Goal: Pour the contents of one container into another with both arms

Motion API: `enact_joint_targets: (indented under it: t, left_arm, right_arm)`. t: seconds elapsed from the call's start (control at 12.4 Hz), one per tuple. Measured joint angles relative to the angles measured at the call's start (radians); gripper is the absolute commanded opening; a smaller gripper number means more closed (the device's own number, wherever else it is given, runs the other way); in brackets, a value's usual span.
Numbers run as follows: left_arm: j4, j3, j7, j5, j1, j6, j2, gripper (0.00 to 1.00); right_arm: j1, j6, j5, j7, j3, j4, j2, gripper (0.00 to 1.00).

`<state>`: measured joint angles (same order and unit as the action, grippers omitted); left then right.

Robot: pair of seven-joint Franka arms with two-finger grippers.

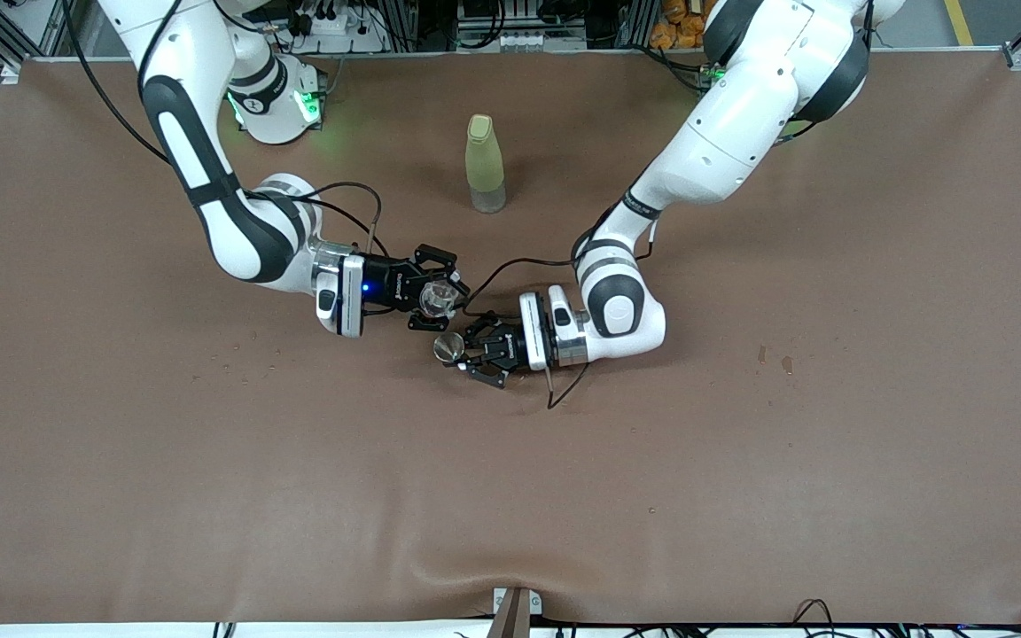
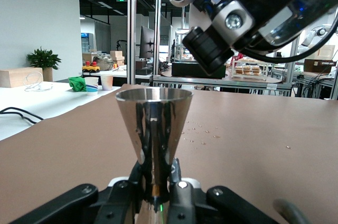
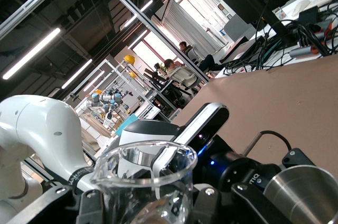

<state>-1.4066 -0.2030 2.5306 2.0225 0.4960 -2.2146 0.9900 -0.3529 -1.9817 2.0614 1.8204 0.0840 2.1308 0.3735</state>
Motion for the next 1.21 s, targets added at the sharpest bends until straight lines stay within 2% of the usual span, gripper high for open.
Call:
enact_joint_targets:
  t: [1.21]
  left_arm:
    - [-0.004, -0.004, 0.0, 0.0, 0.005, 0.0, -0.003, 0.0]
  right_arm:
    - [-0.008, 0.002, -0.011, -0.279, 0.007, 0.001, -0.004, 0.0]
